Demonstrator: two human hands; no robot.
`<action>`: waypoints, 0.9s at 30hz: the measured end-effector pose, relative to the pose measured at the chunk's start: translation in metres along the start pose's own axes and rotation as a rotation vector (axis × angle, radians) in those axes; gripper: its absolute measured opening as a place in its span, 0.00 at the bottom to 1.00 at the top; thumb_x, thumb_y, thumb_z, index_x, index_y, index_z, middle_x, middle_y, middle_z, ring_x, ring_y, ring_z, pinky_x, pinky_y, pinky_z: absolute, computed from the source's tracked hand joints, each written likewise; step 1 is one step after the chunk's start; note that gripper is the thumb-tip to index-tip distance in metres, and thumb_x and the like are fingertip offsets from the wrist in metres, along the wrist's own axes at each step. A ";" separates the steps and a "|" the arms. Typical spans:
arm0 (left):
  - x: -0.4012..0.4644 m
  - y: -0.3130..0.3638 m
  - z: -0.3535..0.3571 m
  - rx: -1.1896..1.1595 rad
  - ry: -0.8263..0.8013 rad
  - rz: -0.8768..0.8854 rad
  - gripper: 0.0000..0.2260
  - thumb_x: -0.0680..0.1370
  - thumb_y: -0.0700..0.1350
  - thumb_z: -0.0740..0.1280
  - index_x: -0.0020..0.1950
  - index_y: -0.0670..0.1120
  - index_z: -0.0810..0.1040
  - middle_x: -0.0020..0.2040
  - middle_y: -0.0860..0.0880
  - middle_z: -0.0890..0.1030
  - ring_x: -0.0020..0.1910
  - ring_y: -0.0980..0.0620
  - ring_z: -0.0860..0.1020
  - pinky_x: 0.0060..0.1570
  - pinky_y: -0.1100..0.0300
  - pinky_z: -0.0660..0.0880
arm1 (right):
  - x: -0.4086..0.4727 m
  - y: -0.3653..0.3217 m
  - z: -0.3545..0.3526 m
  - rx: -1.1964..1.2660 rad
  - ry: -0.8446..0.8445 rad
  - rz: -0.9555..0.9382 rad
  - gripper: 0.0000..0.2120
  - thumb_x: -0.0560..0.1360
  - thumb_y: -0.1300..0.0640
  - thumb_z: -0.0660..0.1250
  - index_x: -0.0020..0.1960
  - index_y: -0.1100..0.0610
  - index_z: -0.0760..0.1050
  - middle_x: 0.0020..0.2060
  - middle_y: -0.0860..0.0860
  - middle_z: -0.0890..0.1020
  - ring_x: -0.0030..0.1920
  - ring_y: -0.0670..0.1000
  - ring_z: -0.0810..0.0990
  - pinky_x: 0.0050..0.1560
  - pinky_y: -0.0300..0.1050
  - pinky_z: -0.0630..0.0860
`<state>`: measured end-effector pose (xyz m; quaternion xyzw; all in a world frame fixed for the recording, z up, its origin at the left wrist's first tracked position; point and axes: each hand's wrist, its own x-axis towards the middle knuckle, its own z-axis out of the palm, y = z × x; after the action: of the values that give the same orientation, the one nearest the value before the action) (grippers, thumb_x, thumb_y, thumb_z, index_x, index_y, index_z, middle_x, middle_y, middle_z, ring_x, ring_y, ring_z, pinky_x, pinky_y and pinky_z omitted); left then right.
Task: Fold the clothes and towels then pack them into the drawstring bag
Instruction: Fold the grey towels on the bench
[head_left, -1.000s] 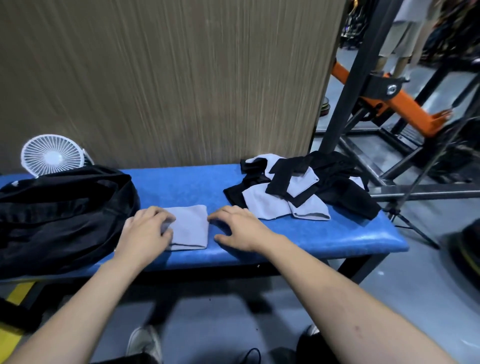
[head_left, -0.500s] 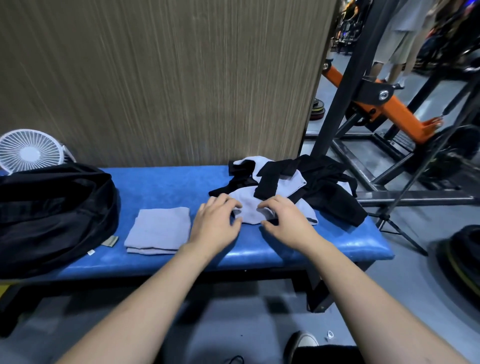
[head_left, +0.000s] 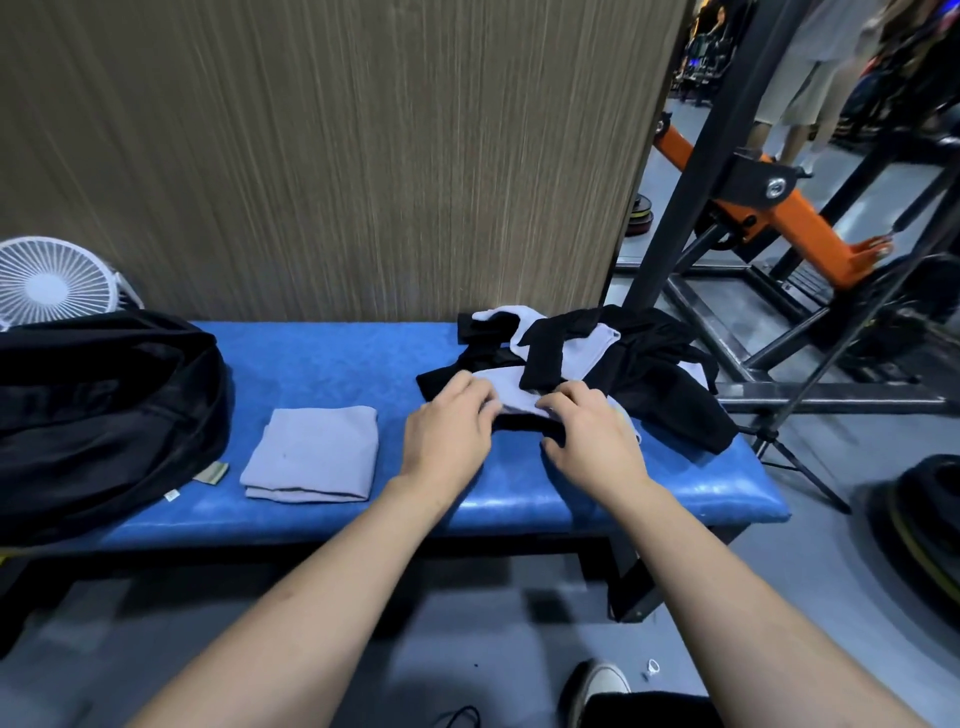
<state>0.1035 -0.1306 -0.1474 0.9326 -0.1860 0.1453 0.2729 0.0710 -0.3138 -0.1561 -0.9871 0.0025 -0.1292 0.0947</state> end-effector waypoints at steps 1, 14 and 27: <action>0.000 0.002 -0.005 -0.029 0.033 0.018 0.07 0.83 0.50 0.59 0.50 0.50 0.74 0.52 0.55 0.75 0.42 0.47 0.77 0.40 0.51 0.73 | 0.000 -0.002 0.000 -0.018 0.020 0.000 0.19 0.73 0.53 0.69 0.64 0.50 0.75 0.60 0.48 0.74 0.57 0.55 0.73 0.56 0.51 0.71; -0.023 -0.058 -0.065 -0.273 -0.099 0.075 0.09 0.78 0.43 0.63 0.38 0.52 0.69 0.50 0.57 0.79 0.50 0.54 0.79 0.52 0.49 0.77 | -0.007 0.007 -0.009 -0.307 0.117 0.176 0.18 0.67 0.59 0.70 0.56 0.53 0.82 0.45 0.55 0.79 0.46 0.61 0.76 0.49 0.53 0.65; -0.048 -0.112 -0.080 -0.305 -0.158 -0.082 0.08 0.75 0.36 0.68 0.46 0.49 0.78 0.49 0.54 0.80 0.49 0.63 0.78 0.53 0.65 0.73 | -0.021 -0.023 -0.025 0.488 -0.234 0.141 0.25 0.71 0.72 0.61 0.55 0.46 0.82 0.42 0.40 0.75 0.41 0.47 0.72 0.40 0.26 0.67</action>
<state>0.0952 0.0143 -0.1517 0.8957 -0.1885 0.0305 0.4016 0.0441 -0.2949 -0.1332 -0.9406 0.0292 -0.0045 0.3382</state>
